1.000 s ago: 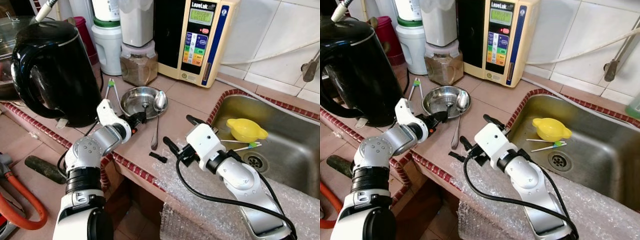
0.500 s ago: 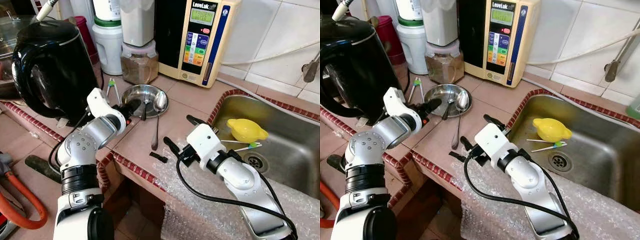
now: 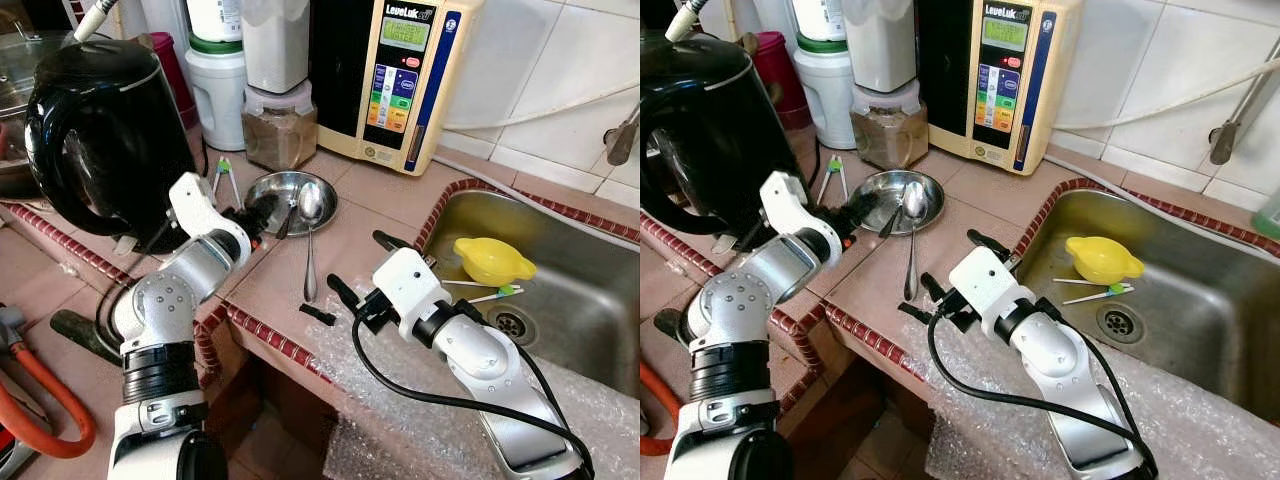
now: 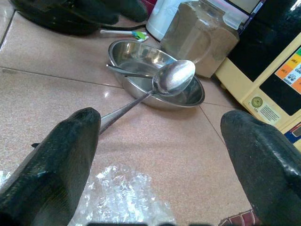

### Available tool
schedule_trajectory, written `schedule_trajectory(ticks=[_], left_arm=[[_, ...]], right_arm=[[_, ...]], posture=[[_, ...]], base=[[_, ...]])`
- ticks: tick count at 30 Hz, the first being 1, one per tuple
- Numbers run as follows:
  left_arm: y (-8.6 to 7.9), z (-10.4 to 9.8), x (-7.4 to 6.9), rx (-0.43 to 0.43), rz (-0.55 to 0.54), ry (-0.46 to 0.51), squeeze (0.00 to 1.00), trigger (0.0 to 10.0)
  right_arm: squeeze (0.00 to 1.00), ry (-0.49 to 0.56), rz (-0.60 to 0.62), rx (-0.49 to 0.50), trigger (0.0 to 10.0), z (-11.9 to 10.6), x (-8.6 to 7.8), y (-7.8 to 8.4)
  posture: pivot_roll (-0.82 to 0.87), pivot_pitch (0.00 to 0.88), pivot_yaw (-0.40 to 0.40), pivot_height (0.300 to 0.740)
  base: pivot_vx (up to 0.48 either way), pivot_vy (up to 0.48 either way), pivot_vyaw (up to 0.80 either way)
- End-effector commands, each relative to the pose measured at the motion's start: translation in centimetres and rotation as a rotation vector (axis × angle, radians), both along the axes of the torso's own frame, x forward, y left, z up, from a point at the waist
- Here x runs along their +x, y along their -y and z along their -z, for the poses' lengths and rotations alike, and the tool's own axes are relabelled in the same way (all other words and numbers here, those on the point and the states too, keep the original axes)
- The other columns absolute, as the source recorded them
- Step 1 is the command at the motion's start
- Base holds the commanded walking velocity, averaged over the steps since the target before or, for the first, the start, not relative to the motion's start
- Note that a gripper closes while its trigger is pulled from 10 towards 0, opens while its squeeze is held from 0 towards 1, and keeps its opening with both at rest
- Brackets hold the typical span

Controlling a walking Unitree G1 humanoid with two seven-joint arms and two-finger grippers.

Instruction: Kitchen organization

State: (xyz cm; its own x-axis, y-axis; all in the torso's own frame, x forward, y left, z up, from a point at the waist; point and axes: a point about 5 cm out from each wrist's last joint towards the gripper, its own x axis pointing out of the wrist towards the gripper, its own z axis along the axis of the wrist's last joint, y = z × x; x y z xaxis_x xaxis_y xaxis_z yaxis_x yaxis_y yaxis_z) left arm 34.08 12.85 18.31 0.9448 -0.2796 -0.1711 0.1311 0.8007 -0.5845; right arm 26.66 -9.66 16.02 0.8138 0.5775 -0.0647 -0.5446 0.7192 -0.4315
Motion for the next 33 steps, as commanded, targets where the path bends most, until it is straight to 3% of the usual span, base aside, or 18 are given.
schedule_trajectory(ticks=[1,8,13,16,17,18,19,20,24,33], left_arm=[[1.3,0.5,-0.7,0.046,0.063,0.023,0.00,0.0],[4.0,2.1,-2.4,0.072,0.183,0.027,0.00,0.0],[4.2,3.2,-2.4,0.123,0.178,0.041,0.00,0.0],[4.2,3.2,-1.7,0.167,0.147,0.072,0.00,0.0],[4.2,3.1,-1.6,0.178,0.140,0.080,0.00,0.4],[4.1,3.0,-1.2,0.240,0.117,0.093,0.00,2.7],[4.0,2.8,-1.1,0.248,0.105,0.112,0.15,10.0],[4.3,2.4,-0.8,0.225,0.112,0.145,1.00,10.0],[4.6,1.8,-0.5,0.229,0.115,0.180,1.00,10.0],[5.4,2.6,-0.7,0.257,0.138,0.173,1.00,10.0]], right_arm=[[0.00,0.009,-0.007,-0.010,10.0,-0.1,0.0,-0.1],[0.00,0.009,-0.019,-0.023,10.0,-0.1,-0.1,0.1],[0.00,0.011,-0.022,-0.025,10.0,-0.2,-0.1,0.1],[0.00,0.011,-0.024,-0.026,10.0,-0.1,-0.3,0.0],[0.00,0.010,-0.025,-0.026,10.0,-0.1,-0.3,0.0],[0.00,0.009,-0.025,-0.028,10.0,0.0,-0.4,-0.1],[0.00,0.009,-0.026,-0.029,10.0,0.0,-0.5,-0.1],[0.00,0.008,-0.025,-0.030,10.0,0.0,-0.6,-0.1],[0.00,0.007,-0.020,-0.029,10.0,0.1,-0.6,-0.1],[0.00,0.005,-0.014,-0.022,10.0,0.2,-0.9,-0.4]], posture=[[-0.02,0.020,-0.006,0.740],[-0.02,0.020,-0.022,0.740],[-0.03,0.019,-0.026,0.740],[-0.03,0.022,-0.026,0.740],[-0.03,0.022,-0.026,0.740],[-0.04,0.024,-0.024,0.740],[-0.04,0.026,-0.021,0.740],[-0.04,0.027,-0.018,0.740],[-0.05,0.030,-0.011,0.740],[-0.04,0.038,0.001,0.740]], base=[[0.000,0.000,0.00],[0.000,0.000,0.00],[0.000,0.000,0.00],[0.000,0.000,0.00],[0.000,0.000,0.00],[0.000,0.000,0.00],[0.000,0.000,0.00],[0.000,0.000,0.00],[0.000,0.000,0.00],[0.000,0.000,0.00]])
